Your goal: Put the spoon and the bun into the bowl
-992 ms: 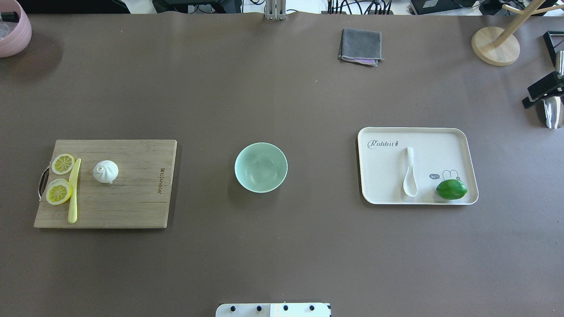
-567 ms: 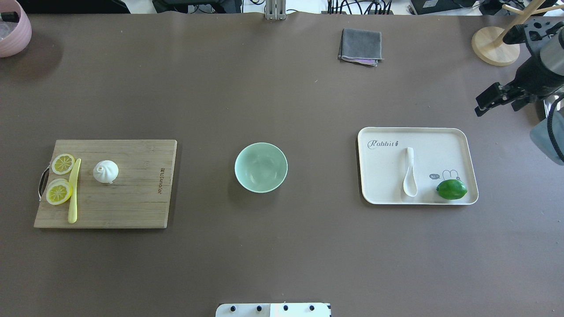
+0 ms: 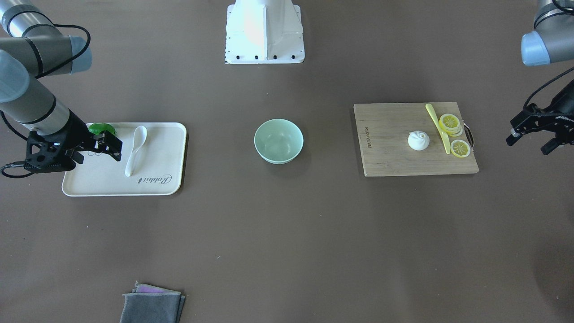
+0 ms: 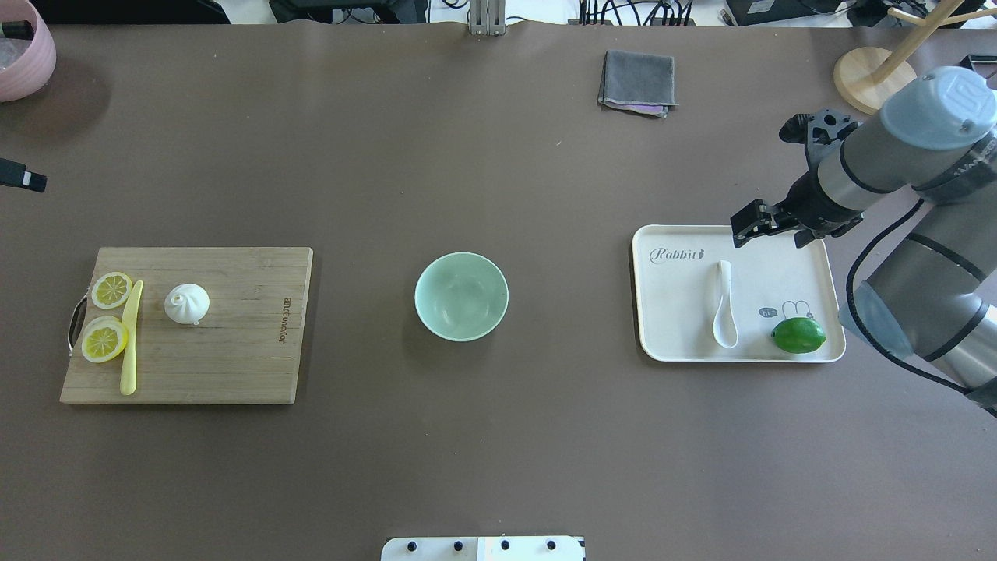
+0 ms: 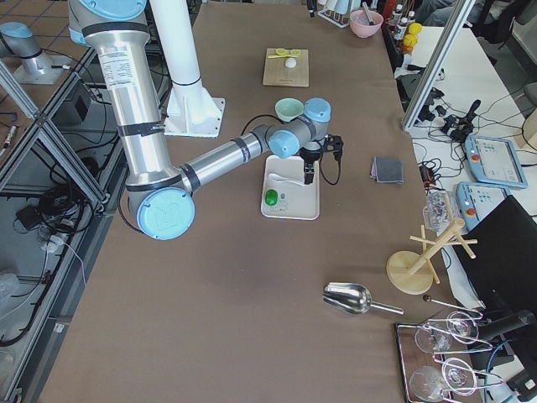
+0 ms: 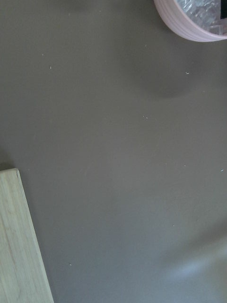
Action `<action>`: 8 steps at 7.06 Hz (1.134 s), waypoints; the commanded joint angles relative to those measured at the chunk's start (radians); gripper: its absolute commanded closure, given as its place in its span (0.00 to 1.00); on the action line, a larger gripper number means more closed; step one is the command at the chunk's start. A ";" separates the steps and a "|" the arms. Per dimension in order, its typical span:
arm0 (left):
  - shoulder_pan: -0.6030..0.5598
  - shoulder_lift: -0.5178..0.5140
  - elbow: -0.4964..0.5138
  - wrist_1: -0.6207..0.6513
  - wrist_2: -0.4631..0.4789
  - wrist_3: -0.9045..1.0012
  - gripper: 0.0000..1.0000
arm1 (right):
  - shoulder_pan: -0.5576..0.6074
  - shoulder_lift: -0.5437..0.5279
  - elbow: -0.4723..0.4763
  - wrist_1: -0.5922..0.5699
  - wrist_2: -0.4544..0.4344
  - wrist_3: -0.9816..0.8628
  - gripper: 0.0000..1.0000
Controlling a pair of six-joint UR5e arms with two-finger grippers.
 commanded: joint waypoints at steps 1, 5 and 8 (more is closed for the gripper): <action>0.014 -0.012 0.006 -0.003 0.001 -0.006 0.02 | -0.069 0.000 -0.041 0.045 -0.036 0.135 0.00; 0.014 -0.012 0.008 -0.006 0.001 -0.003 0.02 | -0.136 0.002 -0.041 0.045 -0.048 0.186 0.03; 0.014 -0.012 0.008 -0.006 0.001 -0.003 0.02 | -0.137 0.004 -0.046 0.044 -0.049 0.188 0.22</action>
